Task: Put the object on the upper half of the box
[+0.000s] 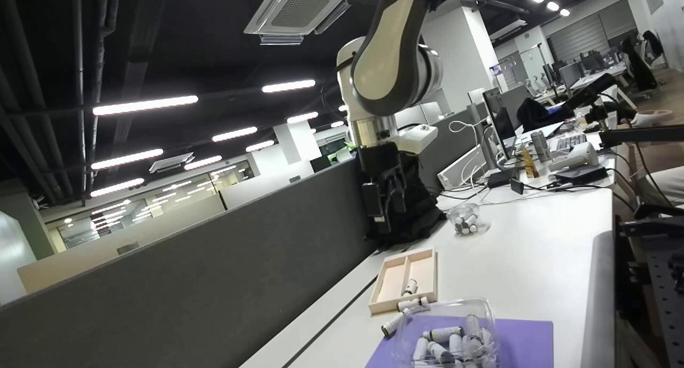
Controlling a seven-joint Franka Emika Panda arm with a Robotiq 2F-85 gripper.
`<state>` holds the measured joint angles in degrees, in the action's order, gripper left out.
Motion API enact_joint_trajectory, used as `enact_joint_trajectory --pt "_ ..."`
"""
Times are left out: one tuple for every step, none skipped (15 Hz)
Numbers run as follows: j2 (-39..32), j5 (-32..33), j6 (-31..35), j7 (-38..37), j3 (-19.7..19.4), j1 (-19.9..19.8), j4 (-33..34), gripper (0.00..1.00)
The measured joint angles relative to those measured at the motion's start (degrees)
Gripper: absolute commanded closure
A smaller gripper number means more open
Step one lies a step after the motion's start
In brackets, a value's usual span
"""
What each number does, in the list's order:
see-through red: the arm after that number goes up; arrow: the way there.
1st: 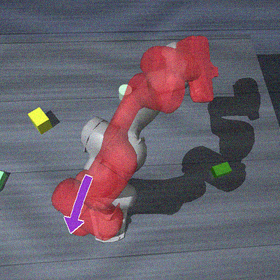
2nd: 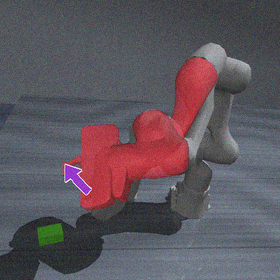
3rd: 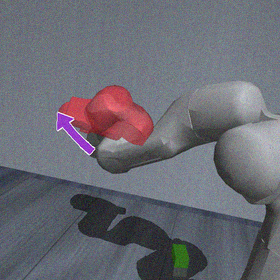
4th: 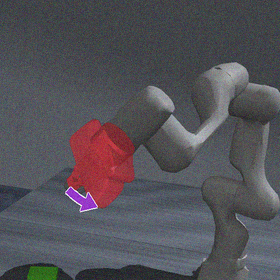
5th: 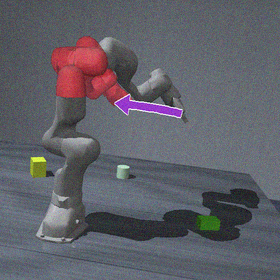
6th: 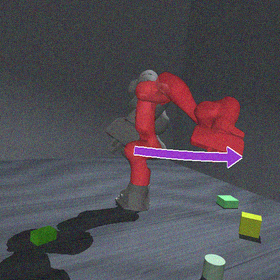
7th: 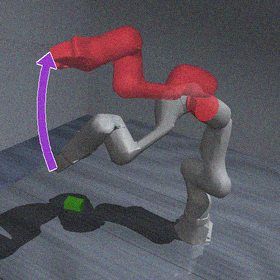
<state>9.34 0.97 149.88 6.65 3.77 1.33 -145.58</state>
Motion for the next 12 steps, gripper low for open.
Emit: enact_joint_trajectory --pt "-2.4 -0.3 0.0 1.2 -0.5 0.1 2.0 0.0" --pt "-4.4 -0.7 0.0 2.0 -0.9 0.1 3.8 0.0" --pt "-5.9 -0.9 -0.1 2.5 -1.2 0.1 5.0 0.0" --pt "-6.7 -0.9 -0.1 2.7 -1.3 0.1 5.7 0.0" --pt "-7.0 -0.9 -0.1 2.7 -1.3 0.1 6.1 0.0" --pt "-7.0 -0.9 -0.1 2.7 -1.3 0.1 6.1 0.0" --pt "-7.0 -0.6 -0.1 2.7 -1.4 0.1 6.1 0.0" --pt "-7.1 -0.5 0.3 2.7 -1.4 0.0 6.0 0.0" --pt "-7.3 -0.4 1.2 2.8 -1.6 -0.2 6.0 0.0" --pt "-7.8 0.2 2.5 2.8 -1.9 -0.4 6.0 0.0" --pt "-8.5 0.9 3.9 2.9 -2.3 -0.6 6.0 0.0" --pt "-9.6 2.0 5.0 2.9 -2.7 -1.0 6.1 0.0"
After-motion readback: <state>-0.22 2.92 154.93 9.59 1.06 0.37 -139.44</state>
